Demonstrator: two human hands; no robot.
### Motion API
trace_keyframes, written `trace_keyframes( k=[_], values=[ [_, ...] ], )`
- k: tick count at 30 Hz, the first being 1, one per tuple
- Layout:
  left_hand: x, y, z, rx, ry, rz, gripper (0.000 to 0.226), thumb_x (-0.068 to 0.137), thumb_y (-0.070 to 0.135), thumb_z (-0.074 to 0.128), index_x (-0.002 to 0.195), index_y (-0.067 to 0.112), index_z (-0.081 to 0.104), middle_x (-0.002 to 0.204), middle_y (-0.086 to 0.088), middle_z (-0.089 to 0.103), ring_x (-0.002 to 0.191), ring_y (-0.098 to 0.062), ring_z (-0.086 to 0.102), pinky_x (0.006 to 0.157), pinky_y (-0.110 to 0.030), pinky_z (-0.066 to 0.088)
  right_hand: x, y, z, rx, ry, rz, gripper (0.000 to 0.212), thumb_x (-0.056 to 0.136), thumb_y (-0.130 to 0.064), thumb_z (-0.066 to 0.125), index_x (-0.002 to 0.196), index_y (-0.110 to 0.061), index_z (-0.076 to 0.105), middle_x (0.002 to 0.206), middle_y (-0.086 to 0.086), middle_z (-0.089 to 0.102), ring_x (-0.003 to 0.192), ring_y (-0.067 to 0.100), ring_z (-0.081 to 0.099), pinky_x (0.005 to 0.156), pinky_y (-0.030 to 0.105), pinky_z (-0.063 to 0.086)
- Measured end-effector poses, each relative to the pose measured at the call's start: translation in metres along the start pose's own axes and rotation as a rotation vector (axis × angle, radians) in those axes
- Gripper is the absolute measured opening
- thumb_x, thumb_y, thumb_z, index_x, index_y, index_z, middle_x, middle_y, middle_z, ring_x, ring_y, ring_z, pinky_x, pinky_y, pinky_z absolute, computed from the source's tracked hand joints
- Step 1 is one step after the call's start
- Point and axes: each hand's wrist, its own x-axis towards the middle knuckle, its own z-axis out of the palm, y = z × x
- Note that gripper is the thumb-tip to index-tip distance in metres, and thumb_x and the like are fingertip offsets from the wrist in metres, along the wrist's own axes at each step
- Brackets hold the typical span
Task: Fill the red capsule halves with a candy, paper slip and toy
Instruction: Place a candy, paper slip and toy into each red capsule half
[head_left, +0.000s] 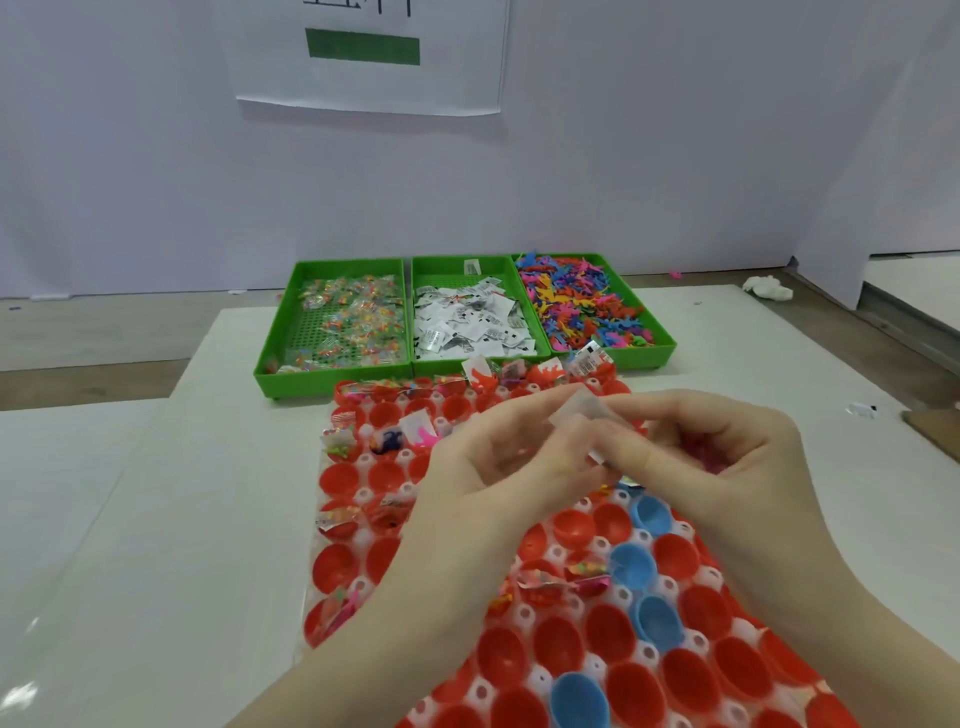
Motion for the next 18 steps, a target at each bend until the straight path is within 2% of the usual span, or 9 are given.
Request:
trace_keyframes(
  k=[1,3,7,8,10,12,13,16,18],
  values=[
    [-0.001,-0.001,0.001,0.012,0.001,-0.002,0.022,0.073,0.021,0.066,0.094,0.017,0.074,0.081,-0.003,0.073,0.076,-0.01,0.069,0.068,-0.017,0.053,-0.002,0.0,-0.002,-0.01,0.002,-0.011,0.019,0.061,-0.028,0.068,0.078,-0.022,0.075,0.045,0.007,0.024,0.044,0.008,0.027,0.046,0.015,0.03],
    [-0.002,-0.002,0.002,-0.012,0.009,-0.047,0.017,0.071,0.013,0.072,0.088,0.014,0.074,0.075,-0.005,0.072,0.068,-0.01,0.069,0.062,-0.016,0.052,-0.005,0.0,-0.005,-0.003,-0.014,0.01,0.025,0.06,-0.027,0.069,0.084,-0.022,0.07,0.045,-0.007,0.024,0.042,0.003,0.024,0.045,0.01,0.029],
    [-0.002,-0.002,0.003,-0.041,0.062,-0.108,0.019,0.064,0.015,0.065,0.08,0.012,0.075,0.067,-0.005,0.069,0.058,-0.01,0.066,0.054,-0.015,0.051,-0.01,-0.001,-0.01,-0.036,-0.103,0.089,0.047,0.054,-0.032,0.083,0.097,-0.025,0.064,0.047,-0.01,0.03,0.042,0.002,0.029,0.045,0.01,0.032],
    [-0.003,-0.003,0.004,-0.002,0.067,-0.087,0.018,0.068,0.013,0.065,0.082,0.014,0.075,0.067,-0.003,0.069,0.059,-0.009,0.066,0.055,-0.015,0.051,-0.011,-0.002,-0.011,-0.021,-0.115,0.106,0.046,0.06,-0.031,0.083,0.1,-0.025,0.063,0.049,-0.01,0.034,0.043,0.001,0.033,0.046,0.009,0.035],
    [-0.003,-0.005,0.004,0.114,0.095,-0.024,0.02,0.078,0.005,0.064,0.091,0.018,0.073,0.063,-0.001,0.068,0.059,-0.008,0.066,0.057,-0.015,0.051,-0.009,-0.002,-0.014,0.137,-0.129,0.191,0.032,0.07,-0.023,0.066,0.102,-0.025,0.064,0.052,-0.012,0.04,0.044,0.0,0.039,0.047,0.009,0.037],
    [-0.003,-0.009,0.002,0.217,0.121,0.043,0.021,0.083,0.004,0.061,0.097,0.02,0.063,0.063,-0.007,0.067,0.059,-0.01,0.066,0.057,-0.015,0.051,-0.007,-0.003,-0.018,0.401,-0.186,0.337,0.043,0.059,-0.015,0.056,0.099,-0.017,0.07,0.055,-0.007,0.041,0.046,0.004,0.037,0.046,0.012,0.036],
    [-0.003,-0.009,0.002,0.257,0.122,0.077,0.019,0.083,0.004,0.061,0.095,0.02,0.06,0.065,-0.01,0.067,0.06,-0.011,0.067,0.057,-0.017,0.052,-0.007,-0.003,-0.02,0.499,-0.213,0.363,0.049,0.054,-0.019,0.055,0.099,-0.011,0.072,0.057,-0.005,0.041,0.049,0.005,0.037,0.047,0.013,0.037],
    [-0.006,-0.012,0.003,0.403,0.08,0.169,0.019,0.084,0.002,0.059,0.081,0.022,0.058,0.068,-0.009,0.068,0.063,-0.015,0.067,0.06,-0.023,0.054,-0.009,-0.002,-0.025,0.531,-0.181,0.303,0.048,0.064,-0.014,0.042,0.101,-0.011,0.071,0.062,-0.003,0.047,0.057,0.006,0.045,0.054,0.013,0.042],
    [-0.008,-0.012,0.002,0.467,0.04,0.188,0.024,0.084,-0.001,0.058,0.074,0.021,0.062,0.069,-0.001,0.068,0.061,-0.009,0.065,0.058,-0.016,0.051,-0.011,-0.001,-0.026,0.472,-0.15,0.233,0.048,0.066,-0.005,0.042,0.105,-0.009,0.069,0.068,-0.002,0.057,0.063,0.007,0.054,0.059,0.014,0.046]
  ],
)
